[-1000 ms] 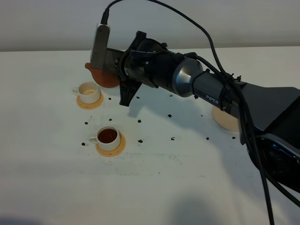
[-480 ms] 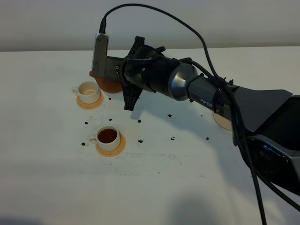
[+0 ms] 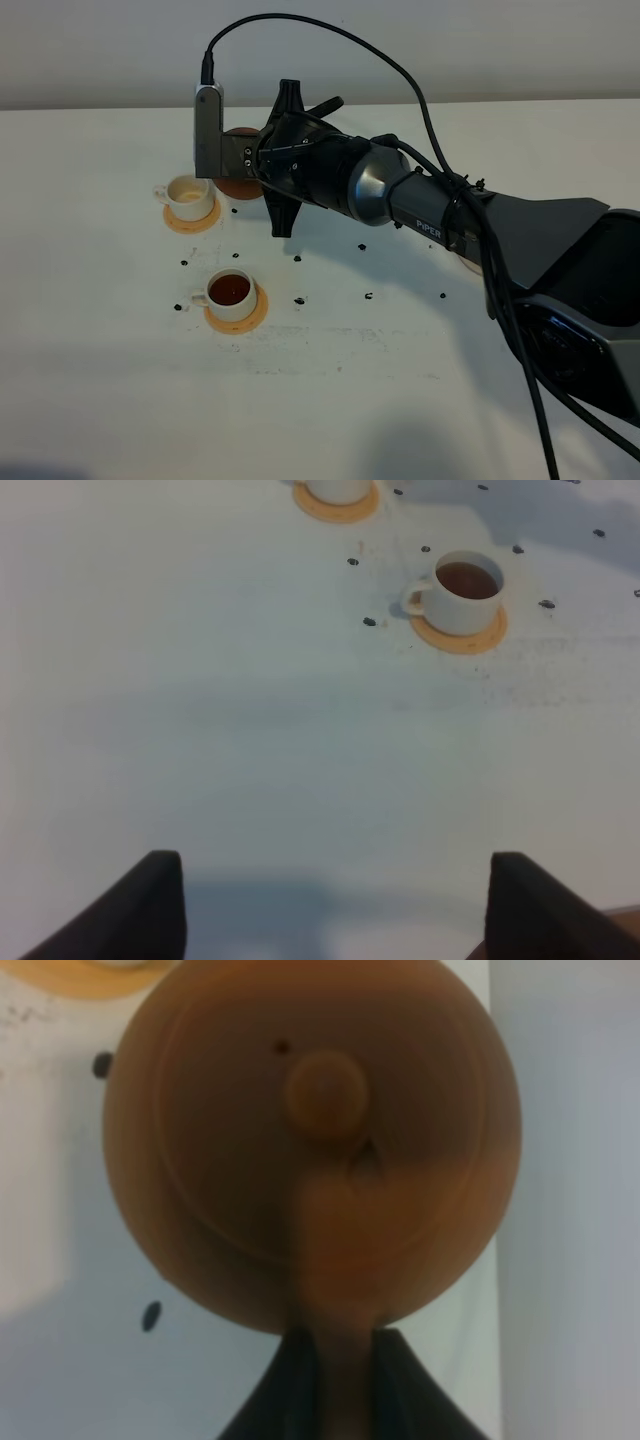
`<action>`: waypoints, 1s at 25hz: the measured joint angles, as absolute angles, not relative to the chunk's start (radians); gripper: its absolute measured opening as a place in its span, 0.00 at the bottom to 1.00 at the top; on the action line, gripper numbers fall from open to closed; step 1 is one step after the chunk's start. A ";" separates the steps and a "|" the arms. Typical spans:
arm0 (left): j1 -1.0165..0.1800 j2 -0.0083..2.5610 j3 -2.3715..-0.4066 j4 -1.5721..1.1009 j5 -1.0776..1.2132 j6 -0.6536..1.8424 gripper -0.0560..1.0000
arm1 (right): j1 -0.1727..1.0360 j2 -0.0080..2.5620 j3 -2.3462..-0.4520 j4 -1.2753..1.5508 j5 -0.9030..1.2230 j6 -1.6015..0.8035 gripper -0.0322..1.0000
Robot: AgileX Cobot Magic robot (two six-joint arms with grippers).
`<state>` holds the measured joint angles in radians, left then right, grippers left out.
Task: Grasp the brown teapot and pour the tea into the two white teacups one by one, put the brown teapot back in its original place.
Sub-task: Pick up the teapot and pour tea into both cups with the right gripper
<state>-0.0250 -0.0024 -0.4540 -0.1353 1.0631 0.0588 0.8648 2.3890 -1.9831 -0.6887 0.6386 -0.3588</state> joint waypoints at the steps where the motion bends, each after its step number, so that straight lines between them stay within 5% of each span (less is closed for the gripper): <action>1: -0.025 -0.002 -0.454 -0.135 1.063 0.059 0.62 | 0.866 2.393 -1.984 -0.699 0.639 -0.357 0.13; 25: -0.025 -0.002 -0.454 -0.113 1.063 0.059 0.62 | 0.900 2.404 -1.984 -0.916 0.629 -0.362 0.13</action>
